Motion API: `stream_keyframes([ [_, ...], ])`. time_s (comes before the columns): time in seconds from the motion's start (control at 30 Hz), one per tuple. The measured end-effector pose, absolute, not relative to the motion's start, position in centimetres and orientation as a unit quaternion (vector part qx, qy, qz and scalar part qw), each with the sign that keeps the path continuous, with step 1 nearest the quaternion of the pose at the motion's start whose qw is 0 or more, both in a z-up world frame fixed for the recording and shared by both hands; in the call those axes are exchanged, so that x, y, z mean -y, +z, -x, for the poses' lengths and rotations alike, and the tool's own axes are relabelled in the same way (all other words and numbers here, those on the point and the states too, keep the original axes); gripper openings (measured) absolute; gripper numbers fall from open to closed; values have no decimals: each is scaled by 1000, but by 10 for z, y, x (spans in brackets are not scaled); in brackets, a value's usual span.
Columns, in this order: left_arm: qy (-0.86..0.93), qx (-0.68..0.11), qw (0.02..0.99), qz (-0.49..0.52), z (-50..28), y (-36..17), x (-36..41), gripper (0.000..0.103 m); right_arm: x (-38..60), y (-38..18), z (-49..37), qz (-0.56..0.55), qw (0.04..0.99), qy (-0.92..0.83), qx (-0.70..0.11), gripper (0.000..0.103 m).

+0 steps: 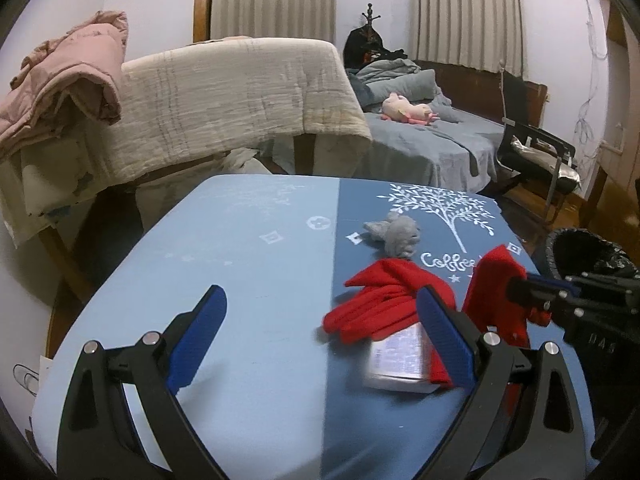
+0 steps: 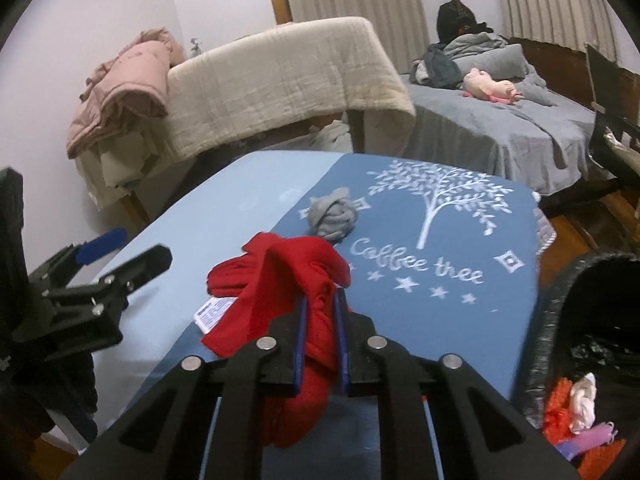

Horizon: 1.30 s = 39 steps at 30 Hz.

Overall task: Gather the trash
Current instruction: 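Grasp the other red glove with the left gripper while the right holds its glove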

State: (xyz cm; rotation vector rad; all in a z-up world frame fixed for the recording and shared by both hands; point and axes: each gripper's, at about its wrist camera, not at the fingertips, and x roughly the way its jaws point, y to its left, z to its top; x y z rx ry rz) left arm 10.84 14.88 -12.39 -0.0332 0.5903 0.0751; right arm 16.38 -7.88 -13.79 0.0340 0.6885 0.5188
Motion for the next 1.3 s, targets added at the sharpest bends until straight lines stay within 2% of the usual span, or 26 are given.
stream_keyframes([
  [0.33,27,-293,956,12,-112,-125,-134,93,107,-139,-182,-31,920,204,-333,13],
  [0.6,30,-296,955,14,-115,-127,-135,93,91,-166,-193,-22,905,215,-366,15],
  [0.67,31,-297,954,15,-117,-128,-136,93,87,-172,-193,-18,901,219,-373,24],
  [0.73,33,-298,954,17,-119,-128,-139,93,84,-175,-193,-19,897,225,-380,41],
  [1.03,33,-301,953,22,-122,-131,-142,93,69,-181,-188,1,887,241,-394,61],
  [1.2,31,-303,952,24,-124,-133,-141,93,65,-186,-191,11,884,237,-402,59],
  [1.27,29,-303,952,24,-124,-133,-140,93,67,-185,-193,7,884,237,-402,49],
  [1.3,28,-303,952,24,-124,-134,-139,93,69,-185,-193,6,884,237,-403,40],
])
